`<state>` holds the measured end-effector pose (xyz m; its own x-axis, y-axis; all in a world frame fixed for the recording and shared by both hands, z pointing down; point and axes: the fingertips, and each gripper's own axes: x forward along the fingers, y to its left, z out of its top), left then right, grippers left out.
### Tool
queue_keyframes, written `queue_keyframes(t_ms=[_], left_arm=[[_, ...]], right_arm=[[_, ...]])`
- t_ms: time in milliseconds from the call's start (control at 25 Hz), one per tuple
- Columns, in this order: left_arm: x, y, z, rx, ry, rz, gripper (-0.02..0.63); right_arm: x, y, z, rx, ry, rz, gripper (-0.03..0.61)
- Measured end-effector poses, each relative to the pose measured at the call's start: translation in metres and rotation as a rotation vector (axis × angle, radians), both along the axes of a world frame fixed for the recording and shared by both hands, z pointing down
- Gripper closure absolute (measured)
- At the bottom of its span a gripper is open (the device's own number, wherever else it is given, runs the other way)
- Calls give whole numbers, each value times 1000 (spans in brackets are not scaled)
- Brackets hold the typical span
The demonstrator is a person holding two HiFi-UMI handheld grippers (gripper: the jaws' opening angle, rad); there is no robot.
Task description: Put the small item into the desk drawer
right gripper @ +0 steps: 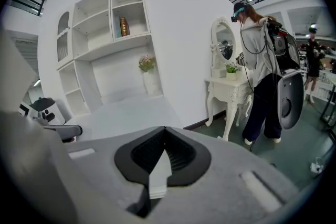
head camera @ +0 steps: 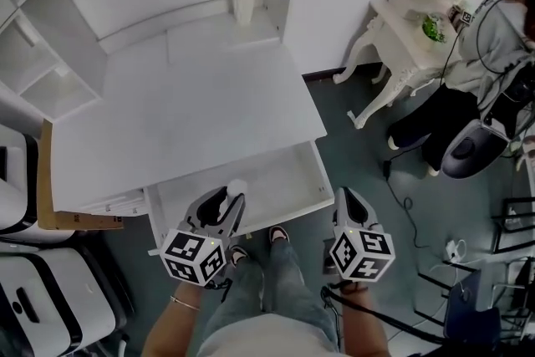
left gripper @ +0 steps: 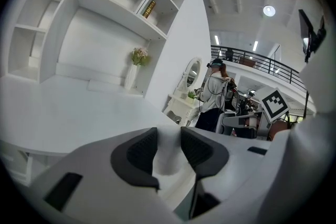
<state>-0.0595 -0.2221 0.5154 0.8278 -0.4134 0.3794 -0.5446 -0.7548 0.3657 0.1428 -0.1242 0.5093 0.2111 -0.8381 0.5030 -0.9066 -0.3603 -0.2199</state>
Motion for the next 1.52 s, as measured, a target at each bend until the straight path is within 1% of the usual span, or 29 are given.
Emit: queue_keyframes(t_ms=[160,360,560,640,800,880,1160,1520], left_arm=[[8,-4,13,-9,-17,21,474],[27,-15,28,-3,-49,66,474],[44,-25,57,-29,-81,71,474],[45,-27,71,-64,-103,64,474],[42,-32,102,-165,-140,20,474],[39,-34,114,-193,-154,-5,474],[29,-49,148,-211,-236,-34,474],[27,-68,191,-244,-307,-85,474]], right_arm=[[4,2,9,-15,-5,10,574],[14,9,19,-36,-13,30,574],[28,13,36,-58,-20,52,574],[34,12,41,-58,-21,54,574],[44,14,50,-61,-23,62,574],[48,16,56,-70,-25,69,574],[58,13,72,-85,-19,79,574],[63,-1,85,-83,-26,61,574]])
